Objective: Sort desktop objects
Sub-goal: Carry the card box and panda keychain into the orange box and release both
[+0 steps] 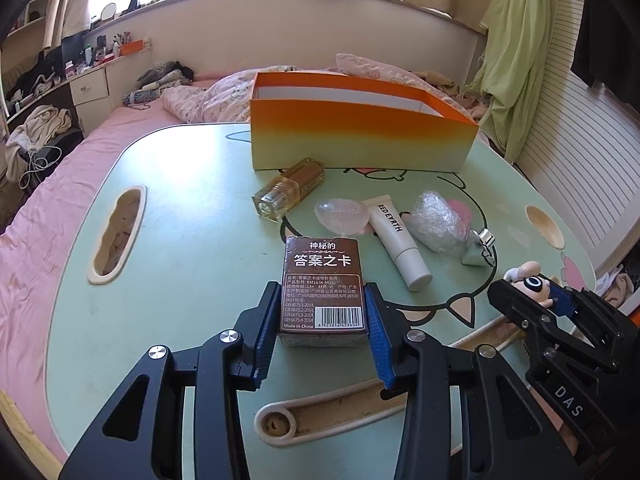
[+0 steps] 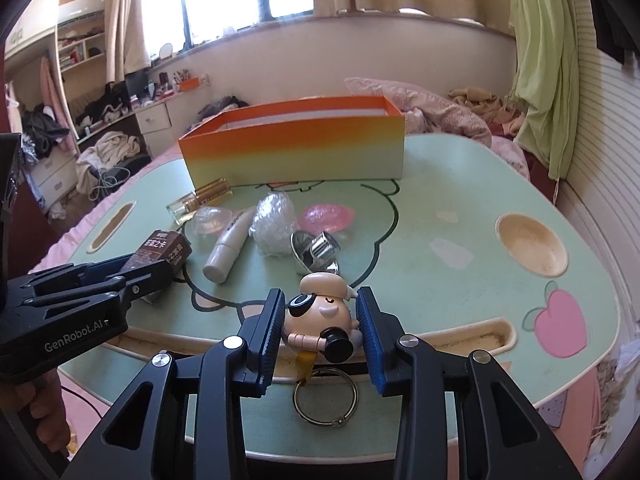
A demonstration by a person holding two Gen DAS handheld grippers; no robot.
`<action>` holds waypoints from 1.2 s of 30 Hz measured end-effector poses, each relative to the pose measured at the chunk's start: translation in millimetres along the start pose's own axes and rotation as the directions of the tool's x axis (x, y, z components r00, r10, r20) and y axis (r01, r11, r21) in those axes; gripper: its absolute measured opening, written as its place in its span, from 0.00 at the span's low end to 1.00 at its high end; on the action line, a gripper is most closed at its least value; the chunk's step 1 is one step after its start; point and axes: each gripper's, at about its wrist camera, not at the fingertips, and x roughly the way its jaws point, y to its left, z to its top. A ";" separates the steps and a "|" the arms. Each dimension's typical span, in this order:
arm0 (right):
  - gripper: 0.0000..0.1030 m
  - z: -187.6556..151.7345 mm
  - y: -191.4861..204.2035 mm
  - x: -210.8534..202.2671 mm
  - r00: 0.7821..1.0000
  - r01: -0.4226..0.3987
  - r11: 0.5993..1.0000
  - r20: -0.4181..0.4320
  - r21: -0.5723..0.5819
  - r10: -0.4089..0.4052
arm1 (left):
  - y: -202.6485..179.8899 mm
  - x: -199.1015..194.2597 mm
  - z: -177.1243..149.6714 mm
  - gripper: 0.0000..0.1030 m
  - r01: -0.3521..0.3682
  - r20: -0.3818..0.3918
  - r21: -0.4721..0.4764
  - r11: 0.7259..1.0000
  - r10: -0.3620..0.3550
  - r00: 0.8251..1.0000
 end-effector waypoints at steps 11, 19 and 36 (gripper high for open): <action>0.34 8.4 5.9 -8.3 1.000 -0.020 1.000 0.010 -0.005 0.020 | -5.7 -10.3 7.1 0.41 0.028 0.012 0.009 1.000 -0.029 1.000; 0.34 20.0 2.5 -11.8 1.000 -0.020 1.000 0.022 0.006 0.020 | -4.9 -19.3 24.8 0.41 0.061 0.039 0.003 0.998 -0.061 0.997; 0.34 95.4 -21.1 -10.5 0.981 -0.171 0.982 0.104 0.075 0.163 | 4.0 -25.5 122.3 0.41 0.116 0.126 0.003 0.993 -0.116 0.985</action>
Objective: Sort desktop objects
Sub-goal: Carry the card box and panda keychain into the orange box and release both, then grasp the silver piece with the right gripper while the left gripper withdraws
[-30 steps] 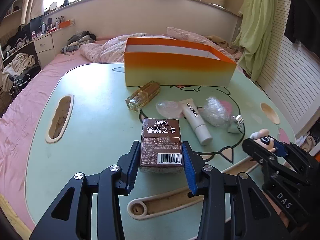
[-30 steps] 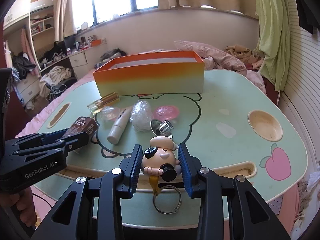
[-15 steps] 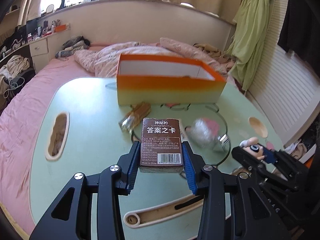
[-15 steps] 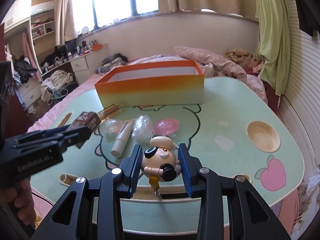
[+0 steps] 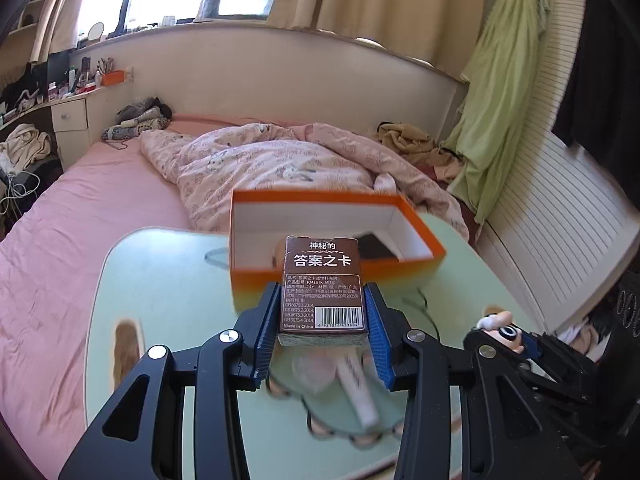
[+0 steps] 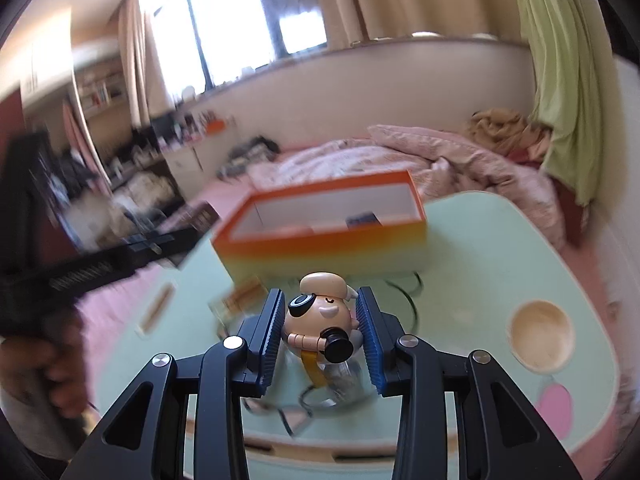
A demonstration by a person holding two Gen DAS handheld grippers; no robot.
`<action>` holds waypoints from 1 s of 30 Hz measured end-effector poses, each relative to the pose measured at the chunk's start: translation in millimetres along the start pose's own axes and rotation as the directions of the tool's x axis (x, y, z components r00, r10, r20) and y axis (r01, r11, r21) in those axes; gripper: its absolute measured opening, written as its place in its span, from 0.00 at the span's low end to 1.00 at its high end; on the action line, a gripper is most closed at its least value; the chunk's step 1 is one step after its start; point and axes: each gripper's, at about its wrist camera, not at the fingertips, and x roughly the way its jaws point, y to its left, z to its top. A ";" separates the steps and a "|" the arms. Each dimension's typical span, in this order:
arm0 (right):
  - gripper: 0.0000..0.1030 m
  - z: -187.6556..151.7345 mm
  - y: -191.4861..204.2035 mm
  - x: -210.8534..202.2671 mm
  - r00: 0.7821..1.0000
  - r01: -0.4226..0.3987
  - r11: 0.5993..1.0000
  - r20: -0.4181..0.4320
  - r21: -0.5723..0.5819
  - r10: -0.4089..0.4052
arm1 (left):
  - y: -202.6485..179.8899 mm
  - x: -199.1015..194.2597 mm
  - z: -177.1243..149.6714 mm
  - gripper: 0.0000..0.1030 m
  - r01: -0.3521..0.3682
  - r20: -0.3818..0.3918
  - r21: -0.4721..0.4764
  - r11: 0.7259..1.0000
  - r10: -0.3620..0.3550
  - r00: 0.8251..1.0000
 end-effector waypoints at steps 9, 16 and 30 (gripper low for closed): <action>0.34 89.4 -29.7 68.4 0.988 -0.133 0.987 -0.061 0.092 0.139 | -2.5 78.3 64.4 0.41 0.056 -0.135 0.016 0.998 -0.054 0.989; 0.34 113.6 -49.9 158.2 0.966 -0.099 0.985 -0.224 0.145 0.130 | 15.0 142.7 71.4 0.41 0.029 -0.259 -0.055 0.998 -0.042 0.965; 0.44 116.8 -65.2 179.2 0.956 -0.126 0.965 -0.233 0.228 0.180 | 31.4 157.4 66.2 0.49 -0.052 -0.289 -0.094 0.994 0.023 0.957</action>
